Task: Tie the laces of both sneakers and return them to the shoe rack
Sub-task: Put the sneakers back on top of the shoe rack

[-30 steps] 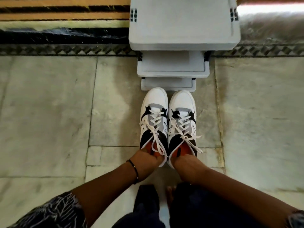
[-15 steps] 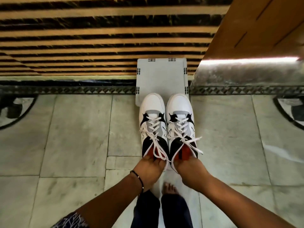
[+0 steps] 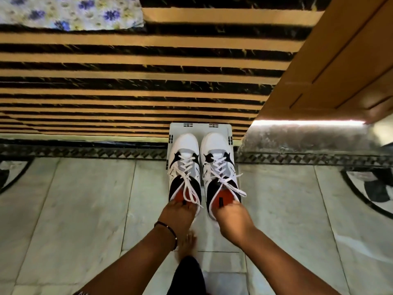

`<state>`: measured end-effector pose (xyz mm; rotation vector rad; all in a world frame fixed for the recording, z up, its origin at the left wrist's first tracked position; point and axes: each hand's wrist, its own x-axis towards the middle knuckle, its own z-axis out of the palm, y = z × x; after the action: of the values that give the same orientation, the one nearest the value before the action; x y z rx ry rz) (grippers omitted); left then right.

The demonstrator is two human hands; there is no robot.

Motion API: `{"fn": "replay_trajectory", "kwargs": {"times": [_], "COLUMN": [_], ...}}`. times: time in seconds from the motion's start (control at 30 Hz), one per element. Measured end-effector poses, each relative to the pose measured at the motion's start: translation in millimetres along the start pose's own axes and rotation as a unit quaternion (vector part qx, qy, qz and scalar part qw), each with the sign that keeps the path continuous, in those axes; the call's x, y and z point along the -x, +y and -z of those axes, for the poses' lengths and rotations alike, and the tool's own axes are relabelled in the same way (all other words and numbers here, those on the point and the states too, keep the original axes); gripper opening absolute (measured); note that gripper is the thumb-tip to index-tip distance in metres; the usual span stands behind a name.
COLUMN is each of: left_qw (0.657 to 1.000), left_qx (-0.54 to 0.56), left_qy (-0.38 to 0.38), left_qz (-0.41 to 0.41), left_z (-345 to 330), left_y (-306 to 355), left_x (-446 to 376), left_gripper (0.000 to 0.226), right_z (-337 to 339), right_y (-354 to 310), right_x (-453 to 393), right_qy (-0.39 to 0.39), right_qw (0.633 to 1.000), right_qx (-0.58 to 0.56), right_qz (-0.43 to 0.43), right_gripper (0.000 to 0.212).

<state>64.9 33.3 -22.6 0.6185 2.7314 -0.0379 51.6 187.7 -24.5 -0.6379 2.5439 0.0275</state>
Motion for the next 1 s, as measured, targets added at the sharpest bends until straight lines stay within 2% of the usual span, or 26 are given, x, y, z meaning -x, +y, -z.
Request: {"fn": "replay_trajectory", "kwargs": {"times": [0.07, 0.1, 0.17, 0.27, 0.33, 0.4, 0.5, 0.63, 0.8, 0.9, 1.0], "left_qw": [0.999, 0.999, 0.999, 0.999, 0.998, 0.998, 0.998, 0.998, 0.997, 0.997, 0.995], "left_qx": [0.006, 0.012, 0.018, 0.004, 0.016, 0.029, 0.033, 0.037, 0.026, 0.013, 0.015], "left_qy": [0.034, 0.038, 0.046, 0.049, 0.050, 0.047, 0.052, 0.056, 0.059, 0.052, 0.042], "left_qz": [0.003, 0.005, 0.013, 0.020, 0.026, 0.021, 0.003, -0.007, 0.029, 0.051, 0.089], "left_z": [-17, -22, -33, -42, -45, -52, -56, -60, -64, -60, -37], "left_y": [-13, -18, -28, -39, -44, -49, -53, -55, -55, -51, -45], "left_x": [-22, -31, -49, -72, -83, -90, -96, -98, -101, -96, -79], "left_gripper": [0.044, 0.048, 0.058, 0.061, 0.060, 0.056, 0.045, 0.049, 0.057, 0.061, 0.063], "right_z": [3, 1, 0, -3, -1, -2, -21, -28, -27, -15, -5], "right_y": [3, 4, 2, 10, 11, 11, 18, 24, 23, 19, 13], "right_x": [-26, -38, -57, -82, -92, -101, -111, -120, -120, -110, -89], "right_qy": [-0.010, 0.008, -0.018, 0.016, 0.001, 0.003, 0.023, 0.019, 0.056, 0.049, 0.092], "right_qw": [0.999, 0.999, 0.998, 0.998, 0.998, 0.997, 0.997, 0.997, 0.996, 0.997, 0.994], "right_qx": [0.033, 0.027, -0.006, -0.009, -0.002, -0.001, 0.002, 0.015, 0.009, -0.009, -0.044], "right_qz": [-0.026, -0.039, -0.053, -0.052, -0.058, -0.077, -0.080, -0.079, -0.064, -0.061, -0.048], "right_gripper": [0.032, 0.030, 0.027, 0.030, 0.029, 0.041, 0.046, 0.054, 0.052, 0.062, 0.065]}}
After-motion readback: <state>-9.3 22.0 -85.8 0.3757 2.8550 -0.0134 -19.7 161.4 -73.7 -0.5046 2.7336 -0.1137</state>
